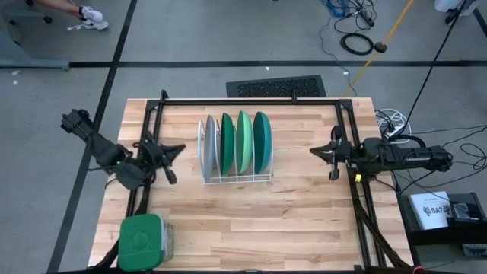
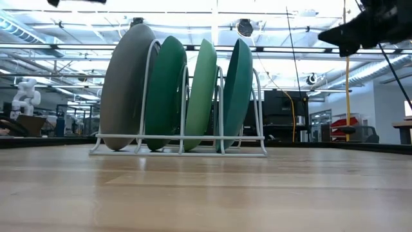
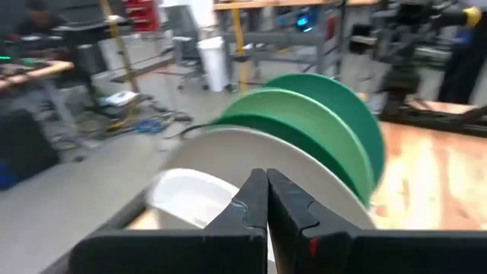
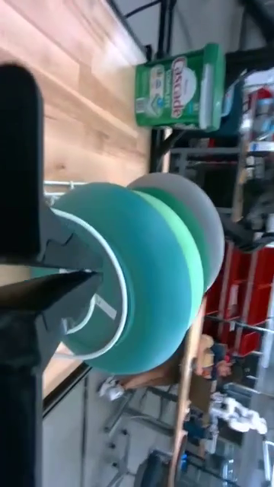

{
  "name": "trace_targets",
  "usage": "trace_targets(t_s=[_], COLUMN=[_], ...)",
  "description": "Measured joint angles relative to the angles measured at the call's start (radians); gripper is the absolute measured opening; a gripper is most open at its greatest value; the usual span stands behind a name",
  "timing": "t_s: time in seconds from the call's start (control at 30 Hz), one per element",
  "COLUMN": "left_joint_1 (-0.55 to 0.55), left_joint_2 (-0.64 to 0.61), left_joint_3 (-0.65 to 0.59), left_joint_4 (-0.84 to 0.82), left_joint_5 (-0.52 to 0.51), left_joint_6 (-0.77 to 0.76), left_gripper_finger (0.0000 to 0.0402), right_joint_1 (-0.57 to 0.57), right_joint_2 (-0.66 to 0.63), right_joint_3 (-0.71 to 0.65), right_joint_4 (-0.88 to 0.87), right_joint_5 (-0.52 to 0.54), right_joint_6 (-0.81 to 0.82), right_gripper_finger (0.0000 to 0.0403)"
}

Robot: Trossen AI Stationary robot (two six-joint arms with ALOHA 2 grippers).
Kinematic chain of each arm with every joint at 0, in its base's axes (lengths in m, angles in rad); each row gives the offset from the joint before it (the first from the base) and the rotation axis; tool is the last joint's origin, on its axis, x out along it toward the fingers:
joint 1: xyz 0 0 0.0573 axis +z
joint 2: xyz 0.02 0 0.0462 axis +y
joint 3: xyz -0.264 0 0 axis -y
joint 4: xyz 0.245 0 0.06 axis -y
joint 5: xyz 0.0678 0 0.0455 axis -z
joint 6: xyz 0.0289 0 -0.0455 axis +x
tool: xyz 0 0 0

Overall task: Sort dishes
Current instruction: Return to Home Position

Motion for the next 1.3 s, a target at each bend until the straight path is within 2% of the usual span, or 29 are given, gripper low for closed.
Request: trace_targets(t_s=[0.2, 0.33, 0.5, 0.8, 1.1, 1.3], left_joint_1=[0.051, 0.141, 0.26, 0.365, 0.37, 0.37], left_joint_2=[-0.085, -0.121, -0.184, -0.411, -0.636, -0.693], left_joint_3=[-0.264, -0.349, -0.425, -0.579, -0.736, -0.76], left_joint_4=[0.544, 0.697, 0.701, 0.692, 0.688, 0.665], left_joint_5=[0.224, 0.355, 0.51, 0.596, 0.615, 0.618], left_joint_6=[0.347, 0.447, 0.44, 0.421, 0.417, 0.422], left_gripper_finger=[0.0, 0.0, 0.0, 0.0, 0.0, 0.0], right_joint_1=[0.0, 0.0, -0.002, -0.002, -0.002, -0.002], right_joint_2=[-0.16, -0.189, -0.19, -0.19, -0.19, -0.19], right_joint_3=[-0.142, -0.22, -0.237, -0.236, -0.236, -0.236], right_joint_4=[0.116, 0.159, 0.177, 0.147, 0.143, 0.117], right_joint_5=[-0.068, -0.075, -0.072, -0.07, -0.073, -0.076], right_joint_6=[0.007, 0.002, 0.006, 0.009, 0.027, 0.044], right_gripper_finger=[0.0002, 0.0002, 0.0001, 0.0001, 0.0, 0.0])
